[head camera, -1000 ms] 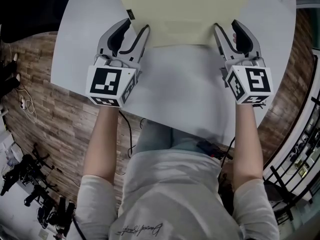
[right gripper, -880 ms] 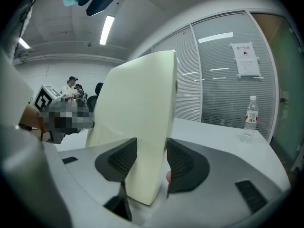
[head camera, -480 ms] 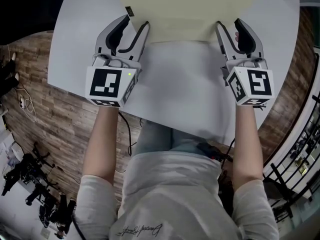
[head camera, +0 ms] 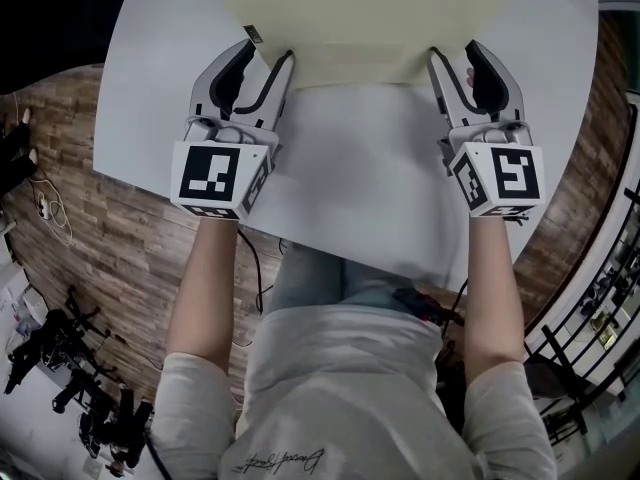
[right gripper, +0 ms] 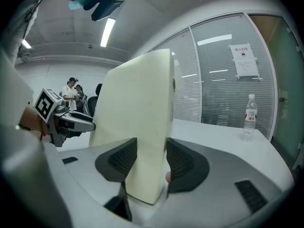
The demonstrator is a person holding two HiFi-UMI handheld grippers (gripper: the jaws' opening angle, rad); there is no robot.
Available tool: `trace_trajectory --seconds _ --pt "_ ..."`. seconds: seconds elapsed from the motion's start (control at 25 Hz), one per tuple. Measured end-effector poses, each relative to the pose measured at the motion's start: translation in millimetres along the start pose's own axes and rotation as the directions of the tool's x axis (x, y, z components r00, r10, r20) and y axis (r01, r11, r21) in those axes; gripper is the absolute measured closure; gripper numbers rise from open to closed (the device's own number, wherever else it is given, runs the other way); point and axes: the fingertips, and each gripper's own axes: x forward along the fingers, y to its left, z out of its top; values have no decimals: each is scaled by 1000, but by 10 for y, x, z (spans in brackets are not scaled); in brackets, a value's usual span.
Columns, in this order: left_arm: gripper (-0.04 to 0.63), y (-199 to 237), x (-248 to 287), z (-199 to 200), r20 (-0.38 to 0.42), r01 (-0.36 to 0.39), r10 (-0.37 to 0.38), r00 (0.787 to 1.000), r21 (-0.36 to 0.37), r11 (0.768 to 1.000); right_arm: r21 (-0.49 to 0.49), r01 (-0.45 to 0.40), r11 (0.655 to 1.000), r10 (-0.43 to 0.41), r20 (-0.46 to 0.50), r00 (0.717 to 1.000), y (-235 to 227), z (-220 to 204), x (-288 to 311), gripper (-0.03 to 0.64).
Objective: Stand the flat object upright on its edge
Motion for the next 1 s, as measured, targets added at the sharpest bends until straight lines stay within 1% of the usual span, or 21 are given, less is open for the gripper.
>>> trace_trajectory --seconds 0.56,1.0 --pt "417 -34 -23 -68 1 -8 8 1000 -22 1000 29 -21 999 21 -7 1000 11 -79 -38 410" --pt "423 -100 -114 -105 -12 1 -1 1000 -25 1000 29 -27 999 28 -29 999 56 -129 -145 413"
